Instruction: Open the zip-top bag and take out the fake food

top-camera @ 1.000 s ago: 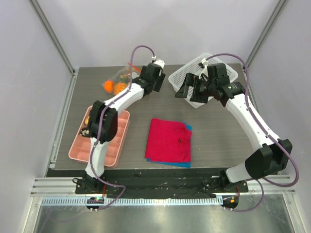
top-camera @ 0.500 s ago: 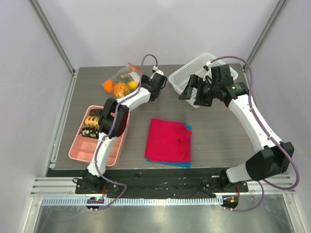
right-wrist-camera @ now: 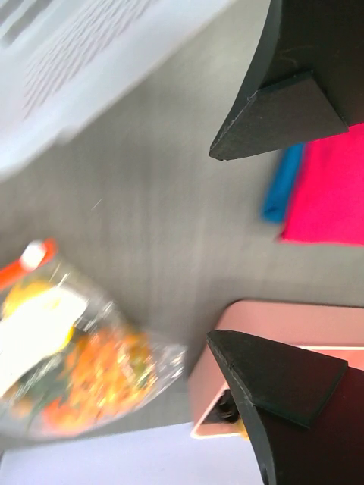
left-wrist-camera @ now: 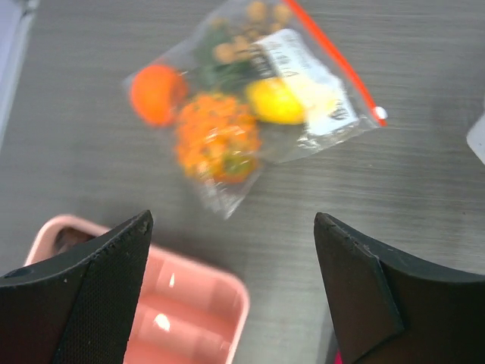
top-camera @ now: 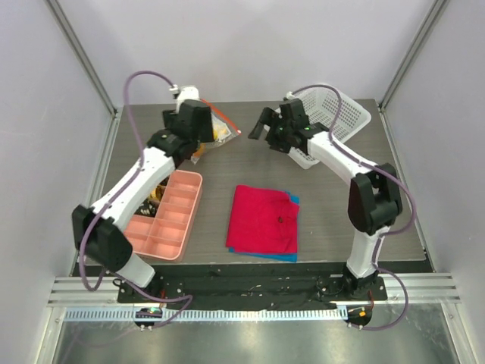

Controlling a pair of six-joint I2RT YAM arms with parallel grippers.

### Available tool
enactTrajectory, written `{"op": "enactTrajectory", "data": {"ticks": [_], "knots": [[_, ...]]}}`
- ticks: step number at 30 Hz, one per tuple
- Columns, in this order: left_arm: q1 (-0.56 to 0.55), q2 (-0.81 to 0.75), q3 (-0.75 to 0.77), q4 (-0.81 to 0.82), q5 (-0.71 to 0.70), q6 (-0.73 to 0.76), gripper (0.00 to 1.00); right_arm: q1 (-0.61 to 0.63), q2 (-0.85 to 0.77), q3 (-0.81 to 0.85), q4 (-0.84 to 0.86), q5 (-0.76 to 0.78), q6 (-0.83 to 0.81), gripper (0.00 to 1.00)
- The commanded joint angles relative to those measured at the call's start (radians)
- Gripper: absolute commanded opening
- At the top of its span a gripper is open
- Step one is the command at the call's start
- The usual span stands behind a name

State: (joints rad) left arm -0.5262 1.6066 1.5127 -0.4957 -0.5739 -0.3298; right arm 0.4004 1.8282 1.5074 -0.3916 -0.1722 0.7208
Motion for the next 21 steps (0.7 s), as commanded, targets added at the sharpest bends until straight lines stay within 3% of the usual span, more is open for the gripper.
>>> {"op": "enactTrajectory", "data": {"ticks": [1,3,6,15,21], "knots": [[0.055,-0.172,-0.089,-0.274,0.015,-0.18,0.85,0.106,0.077,0.109,0.284,0.215,0.029,1.0],[0.055,-0.312,-0.146,-0.258,0.089,-0.157,0.84,0.138,0.158,0.125,0.347,0.252,0.055,1.0],[0.055,-0.445,-0.203,-0.254,0.14,-0.117,0.84,0.172,0.273,0.245,0.301,0.327,0.087,1.0],[0.051,-0.622,-0.25,-0.36,0.197,-0.129,0.83,0.242,0.531,0.468,0.27,0.459,0.083,1.0],[0.045,-0.678,-0.237,-0.423,0.194,-0.12,0.84,0.244,0.605,0.505,0.33,0.476,0.079,0.83]]}}
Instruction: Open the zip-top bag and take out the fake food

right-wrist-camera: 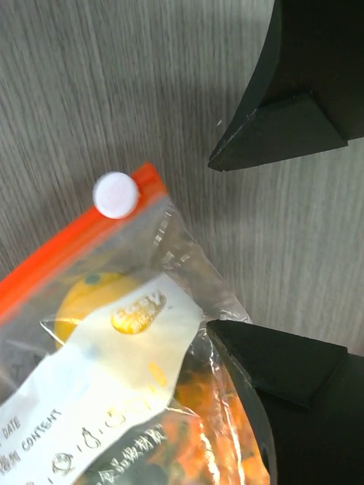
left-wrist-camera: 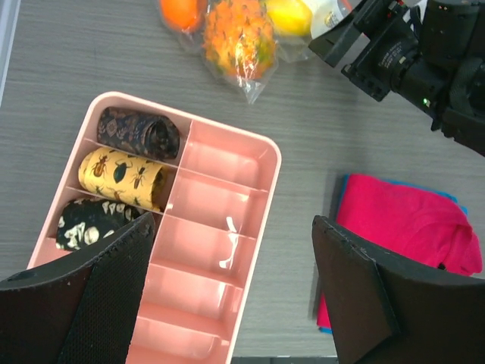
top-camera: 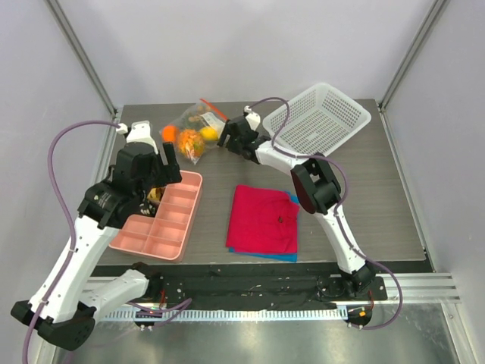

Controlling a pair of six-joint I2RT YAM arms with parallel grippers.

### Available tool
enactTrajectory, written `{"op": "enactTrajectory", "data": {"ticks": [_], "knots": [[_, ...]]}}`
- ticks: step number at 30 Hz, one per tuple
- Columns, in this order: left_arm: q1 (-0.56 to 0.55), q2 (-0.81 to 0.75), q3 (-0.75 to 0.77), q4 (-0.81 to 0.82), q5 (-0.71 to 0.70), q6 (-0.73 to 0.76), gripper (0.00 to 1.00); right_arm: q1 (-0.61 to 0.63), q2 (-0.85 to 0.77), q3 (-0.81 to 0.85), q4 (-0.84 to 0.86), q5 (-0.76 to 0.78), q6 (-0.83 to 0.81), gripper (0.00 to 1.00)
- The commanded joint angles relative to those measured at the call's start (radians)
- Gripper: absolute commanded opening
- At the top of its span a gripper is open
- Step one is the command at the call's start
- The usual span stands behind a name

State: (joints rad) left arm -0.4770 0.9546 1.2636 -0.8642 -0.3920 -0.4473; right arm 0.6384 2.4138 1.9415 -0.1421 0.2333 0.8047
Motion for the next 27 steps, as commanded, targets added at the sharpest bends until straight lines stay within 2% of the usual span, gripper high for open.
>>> {"op": "enactTrajectory", "data": {"ticks": [1,2,3,8,10,11,13,14,18,23,27], "knots": [[-0.005,-0.031,0.019,-0.062,0.007,-0.002,0.84,0.006,0.04,0.082,0.084,0.072,-0.013,0.81],[-0.006,-0.036,0.02,-0.073,0.002,0.001,0.84,0.004,0.054,0.092,0.094,0.057,-0.018,0.76],[-0.006,-0.037,0.025,-0.081,0.004,0.001,0.84,0.003,0.067,0.126,0.113,0.032,-0.021,0.66],[-0.006,-0.042,0.046,-0.114,0.019,-0.005,0.84,0.001,0.119,0.215,0.137,-0.075,-0.025,0.48],[-0.005,-0.04,0.056,-0.127,0.022,-0.01,0.84,0.001,0.123,0.24,0.179,-0.094,-0.039,0.38],[-0.005,-0.039,0.065,-0.13,0.024,-0.013,0.84,-0.002,0.126,0.252,0.176,-0.1,-0.045,0.24],[-0.005,-0.031,0.074,-0.142,0.022,-0.025,0.84,-0.009,0.128,0.278,0.157,-0.112,-0.064,0.12],[-0.005,-0.027,0.085,-0.145,0.024,-0.03,0.84,-0.017,0.125,0.283,0.154,-0.121,-0.07,0.01],[-0.005,-0.001,0.114,-0.15,0.036,-0.067,0.86,-0.048,0.096,0.332,0.057,-0.219,-0.108,0.01],[-0.005,0.08,0.163,-0.124,0.094,-0.1,0.88,-0.071,-0.06,0.311,-0.057,-0.371,-0.188,0.01],[-0.003,0.147,0.217,-0.116,0.156,-0.122,0.87,-0.092,-0.209,0.081,-0.071,-0.391,-0.125,0.01]]}}
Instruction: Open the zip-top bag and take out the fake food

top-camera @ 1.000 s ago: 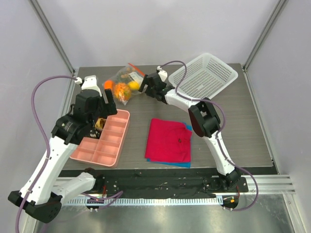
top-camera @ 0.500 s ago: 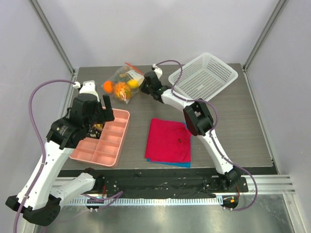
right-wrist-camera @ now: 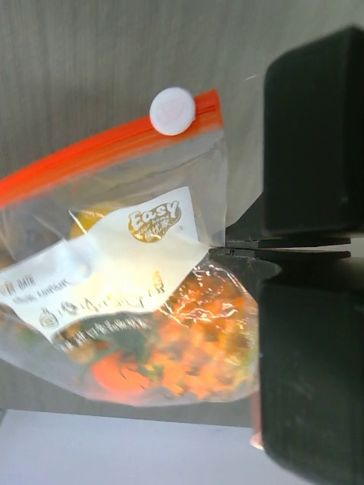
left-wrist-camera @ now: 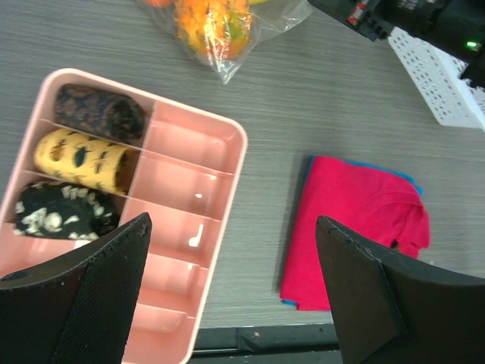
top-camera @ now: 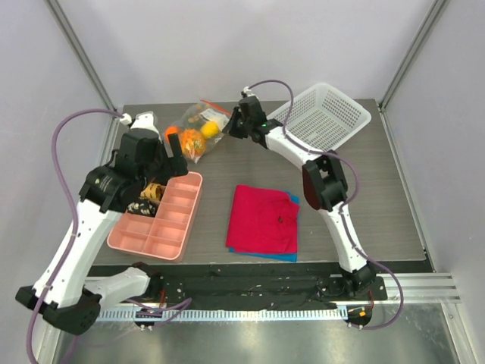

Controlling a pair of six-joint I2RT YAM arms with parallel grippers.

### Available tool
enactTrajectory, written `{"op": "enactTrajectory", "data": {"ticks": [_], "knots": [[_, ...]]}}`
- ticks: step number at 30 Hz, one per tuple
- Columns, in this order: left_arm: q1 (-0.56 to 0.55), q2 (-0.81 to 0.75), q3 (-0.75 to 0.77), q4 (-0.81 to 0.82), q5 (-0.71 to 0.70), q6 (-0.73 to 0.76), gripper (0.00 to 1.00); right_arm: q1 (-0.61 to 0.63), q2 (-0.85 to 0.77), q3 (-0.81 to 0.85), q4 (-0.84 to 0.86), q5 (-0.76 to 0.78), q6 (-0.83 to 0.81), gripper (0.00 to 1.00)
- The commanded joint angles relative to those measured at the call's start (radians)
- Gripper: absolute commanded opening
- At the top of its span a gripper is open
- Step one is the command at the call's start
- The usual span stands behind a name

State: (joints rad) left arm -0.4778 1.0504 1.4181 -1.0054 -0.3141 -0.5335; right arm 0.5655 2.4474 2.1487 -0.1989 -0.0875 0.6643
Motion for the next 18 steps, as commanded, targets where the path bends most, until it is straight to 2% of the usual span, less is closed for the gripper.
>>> {"op": "enactTrajectory", "data": {"ticks": [1,4,7,11,16,17,18], "knots": [[-0.002,0.06,0.07,0.028,0.086,-0.042,0.87,-0.038,-0.255,-0.154,-0.008,-0.092,0.043,0.01],[-0.001,0.076,0.058,0.057,0.118,-0.072,0.87,-0.055,-0.232,-0.181,-0.001,-0.107,0.107,0.01],[0.001,0.089,0.044,0.085,0.165,-0.105,0.86,-0.061,-0.156,-0.104,0.003,-0.103,0.141,0.01],[0.002,0.111,0.044,0.079,0.208,-0.131,0.84,-0.061,-0.073,-0.018,-0.025,-0.009,0.222,0.02],[0.002,0.089,0.032,0.068,0.198,-0.129,0.84,-0.056,-0.06,-0.052,-0.056,0.083,0.375,0.18],[0.004,0.085,0.028,0.068,0.193,-0.128,0.84,-0.055,-0.062,-0.062,-0.037,0.083,0.38,0.29],[0.004,0.08,0.024,0.068,0.19,-0.123,0.84,-0.056,-0.06,-0.082,-0.024,0.083,0.379,0.35]]}}
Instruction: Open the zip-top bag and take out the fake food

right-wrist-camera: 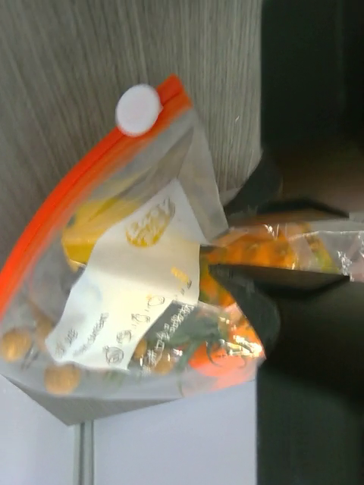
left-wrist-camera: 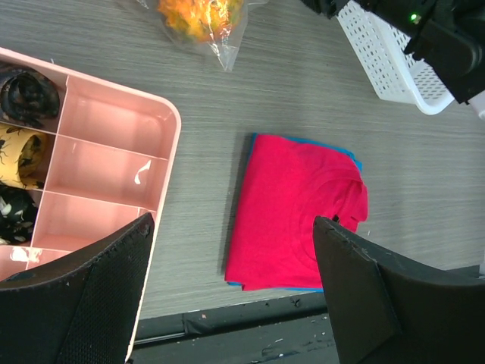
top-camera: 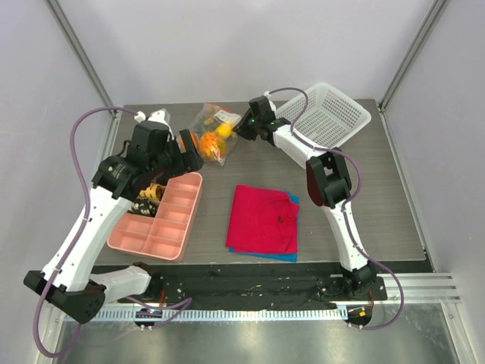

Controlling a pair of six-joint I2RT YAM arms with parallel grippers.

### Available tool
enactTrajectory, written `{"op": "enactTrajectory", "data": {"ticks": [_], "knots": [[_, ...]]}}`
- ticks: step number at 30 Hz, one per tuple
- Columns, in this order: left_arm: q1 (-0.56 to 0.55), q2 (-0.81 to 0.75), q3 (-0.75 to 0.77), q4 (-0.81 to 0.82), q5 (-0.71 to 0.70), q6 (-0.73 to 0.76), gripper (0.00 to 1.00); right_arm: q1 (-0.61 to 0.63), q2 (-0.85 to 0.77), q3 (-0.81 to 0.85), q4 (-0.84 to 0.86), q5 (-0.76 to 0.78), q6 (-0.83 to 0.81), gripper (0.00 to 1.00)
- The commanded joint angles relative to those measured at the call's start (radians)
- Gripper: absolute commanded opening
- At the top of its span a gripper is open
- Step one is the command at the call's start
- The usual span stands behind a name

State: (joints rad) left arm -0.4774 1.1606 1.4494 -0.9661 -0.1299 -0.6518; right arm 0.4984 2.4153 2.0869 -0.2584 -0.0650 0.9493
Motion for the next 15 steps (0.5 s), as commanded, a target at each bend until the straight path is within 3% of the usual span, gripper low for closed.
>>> {"op": "enactTrajectory", "data": {"ticks": [1,2,5,8,10,11,15], "knots": [[0.003,-0.035,-0.007,0.027,-0.003,0.004,0.84,0.012,-0.028,-0.024,0.045,0.06,0.08,0.42],[0.005,-0.041,-0.009,0.024,-0.007,0.009,0.84,0.011,-0.025,-0.027,0.065,0.06,0.069,0.53],[0.005,-0.047,-0.015,0.02,-0.014,0.023,0.84,0.011,-0.022,-0.031,0.099,0.105,0.062,0.72],[0.006,-0.05,-0.023,0.02,-0.011,0.03,0.84,0.011,-0.024,-0.045,0.151,0.129,0.062,0.81],[0.008,-0.052,-0.026,0.017,-0.008,0.037,0.84,0.011,-0.021,-0.045,0.168,0.134,0.066,0.82],[0.01,-0.05,-0.026,0.017,-0.005,0.041,0.84,0.014,-0.021,-0.044,0.182,0.152,0.063,0.89],[0.014,-0.05,-0.024,0.003,-0.01,0.069,0.84,0.012,0.017,0.014,0.154,0.218,0.057,0.93]]}}
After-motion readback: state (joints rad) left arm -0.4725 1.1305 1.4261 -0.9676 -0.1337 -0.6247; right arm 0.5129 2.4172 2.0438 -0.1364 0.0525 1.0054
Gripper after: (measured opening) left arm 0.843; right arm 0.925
